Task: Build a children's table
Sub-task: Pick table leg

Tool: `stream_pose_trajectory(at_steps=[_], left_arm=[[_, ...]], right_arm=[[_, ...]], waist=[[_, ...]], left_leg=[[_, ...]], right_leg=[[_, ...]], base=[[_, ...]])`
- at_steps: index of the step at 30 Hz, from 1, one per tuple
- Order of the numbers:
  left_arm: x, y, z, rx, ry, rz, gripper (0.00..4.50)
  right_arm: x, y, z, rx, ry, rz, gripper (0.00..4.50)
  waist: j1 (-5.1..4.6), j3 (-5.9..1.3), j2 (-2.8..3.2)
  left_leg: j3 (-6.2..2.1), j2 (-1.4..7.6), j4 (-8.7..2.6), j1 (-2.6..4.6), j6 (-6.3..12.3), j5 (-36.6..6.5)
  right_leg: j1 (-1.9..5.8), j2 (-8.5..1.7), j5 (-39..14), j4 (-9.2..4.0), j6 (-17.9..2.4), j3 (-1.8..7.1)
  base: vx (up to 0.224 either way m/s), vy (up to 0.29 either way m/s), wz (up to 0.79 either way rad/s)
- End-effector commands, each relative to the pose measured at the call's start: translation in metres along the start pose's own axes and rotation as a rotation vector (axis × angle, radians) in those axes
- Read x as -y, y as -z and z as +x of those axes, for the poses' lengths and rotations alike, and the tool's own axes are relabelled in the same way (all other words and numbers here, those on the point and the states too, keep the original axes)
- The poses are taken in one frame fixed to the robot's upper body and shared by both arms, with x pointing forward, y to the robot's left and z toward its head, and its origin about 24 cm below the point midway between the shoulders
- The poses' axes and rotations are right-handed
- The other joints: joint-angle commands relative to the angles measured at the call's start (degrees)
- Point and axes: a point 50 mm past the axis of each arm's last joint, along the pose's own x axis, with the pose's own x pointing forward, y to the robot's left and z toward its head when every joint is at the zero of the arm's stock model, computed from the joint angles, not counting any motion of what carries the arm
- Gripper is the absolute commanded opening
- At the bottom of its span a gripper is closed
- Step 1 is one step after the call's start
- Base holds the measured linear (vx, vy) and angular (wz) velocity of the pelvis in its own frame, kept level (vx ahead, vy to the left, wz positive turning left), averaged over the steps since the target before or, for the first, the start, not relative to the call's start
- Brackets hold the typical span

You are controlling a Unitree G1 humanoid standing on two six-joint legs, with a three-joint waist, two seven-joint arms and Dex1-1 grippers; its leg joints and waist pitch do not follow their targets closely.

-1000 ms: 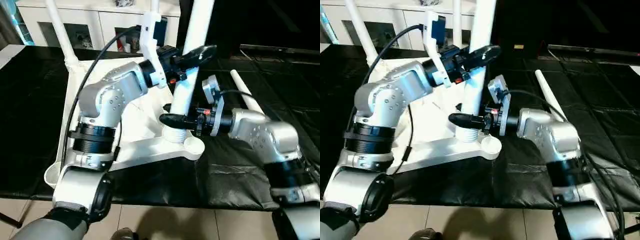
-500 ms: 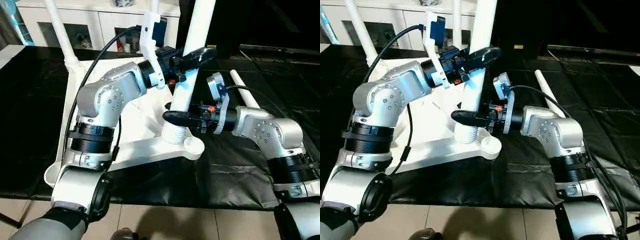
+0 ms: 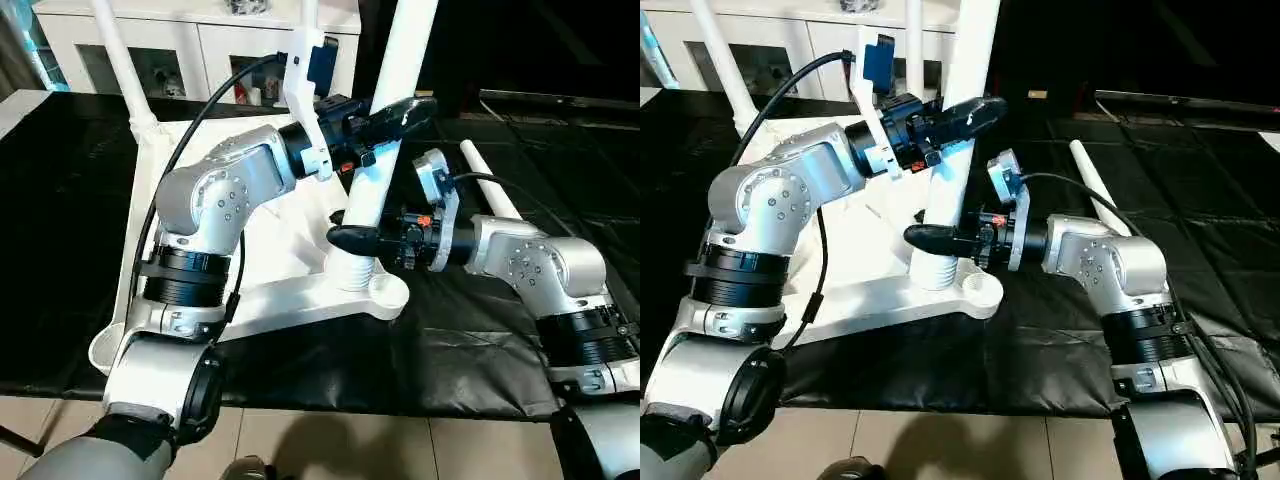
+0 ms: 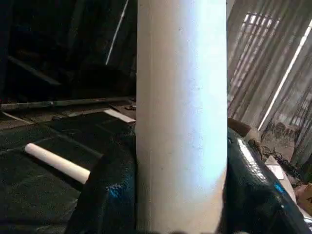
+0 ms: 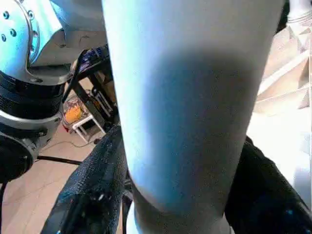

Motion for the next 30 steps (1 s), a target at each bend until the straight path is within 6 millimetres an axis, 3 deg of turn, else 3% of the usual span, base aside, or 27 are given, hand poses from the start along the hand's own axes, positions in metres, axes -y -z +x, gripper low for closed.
stream_pose_trajectory(at_steps=[1, 4, 11, 12, 15, 16, 17, 21, 25, 30], left_arm=[[0.01, -0.013, 0.006, 0.024, 0.052, 0.034, 1.81], [0.011, -0.013, 0.006, 0.023, 0.06, 0.033, 1.81], [0.023, -0.015, 0.008, 0.029, 0.148, 0.033, 1.81], [0.025, -0.016, 0.008, 0.03, 0.16, 0.031, 1.81], [0.031, -0.019, 0.009, 0.056, 0.211, -0.007, 1.81], [0.033, -0.02, 0.009, 0.068, 0.219, -0.028, 2.37], [0.035, -0.022, 0.009, 0.077, 0.24, -0.052, 2.37], [0.042, -0.025, 0.009, 0.104, 0.288, -0.089, 2.69], [0.041, -0.027, 0.012, 0.124, 0.265, -0.083, 2.94], [0.034, -0.038, 0.005, 0.19, 0.227, -0.07, 2.97]], right_arm=[[-0.002, -0.008, 0.001, -0.008, -0.012, -0.029, 2.39], [-0.002, -0.007, 0.001, -0.008, -0.012, -0.027, 2.06], [-0.001, -0.006, 0.001, -0.004, -0.006, -0.029, 1.97], [-0.001, -0.006, 0.002, -0.002, -0.005, -0.029, 1.97], [0.0, -0.003, 0.003, 0.0, 0.013, -0.03, 1.96], [0.001, -0.002, 0.003, 0.002, 0.022, -0.028, 1.96], [0.001, -0.001, 0.003, 0.008, 0.028, -0.027, 1.96], [0.001, 0.0, 0.006, 0.041, 0.043, -0.024, 1.96], [0.002, 0.002, 0.009, 0.059, 0.073, -0.024, 1.96], [0.006, 0.005, 0.009, 0.098, 0.12, -0.029, 1.96]], waist=[[0.08, -5.09, -0.77], [0.08, -5.09, -0.81], [0.04, -5.06, -0.79], [0.1, -5.05, -0.52], [-0.01, -5.02, -0.68], [0.0, -5.0, -0.64], [0.01, -4.98, -0.38], [0.03, -5.04, -0.56], [-0.02, -4.88, -0.23], [-0.11, -4.96, -0.3]], left_leg=[[-1.8, 3.6, -3.22, 1.27, 1.74, -4.4], [-1.82, 3.62, -3.22, 1.23, 1.81, -4.3], [-1.84, 3.68, -3.23, 1.25, 1.81, -4.4], [-1.87, 3.68, -3.22, 1.3, 1.74, -4.6], [-1.84, 3.65, -3.22, 1.23, 1.46, -4.8], [-1.87, 3.69, -3.26, 1.33, 1.49, -5.0], [-1.89, 3.61, -3.22, 1.27, 1.41, -5.1], [-1.83, 3.65, -3.15, 1.23, 1.45, -5.2], [-1.98, 3.66, -3.33, 1.35, 0.7, -6.5], [-1.99, 3.65, -3.41, 1.4, 0.35, -6.7]], right_leg=[[3.37, -5.93, -10.7, -4.1, -9.5, 3.31], [3.36, -5.96, -11.0, -4.12, -9.3, 3.34], [3.31, -5.93, -10.9, -4.06, -9.4, 3.33], [3.3, -6.0, -11.2, -4.11, -9.5, 3.34], [3.32, -5.97, -11.2, -4.09, -9.6, 3.33], [3.28, -5.94, -11.5, -4.16, -9.6, 3.34], [3.29, -5.94, -11.6, -4.14, -9.6, 3.31], [3.23, -5.91, -10.6, -4.06, -10.7, 3.32], [3.16, -5.95, -13.2, -4.45, -9.4, 3.35], [3.2, -5.87, -12.8, -4.43, -8.7, 3.36]], base=[[0.0, 0.0, 0.0], [0.0, 0.0, 0.0], [0.0, 0.0, 0.0], [0.0, 0.0, 0.0], [0.0, 0.0, 0.0], [0.0, 0.0, 0.0], [0.0, 0.0, 0.0], [0.0, 0.0, 0.0], [0.0, 0.0, 0.0], [0.0, 0.0, 0.0]])
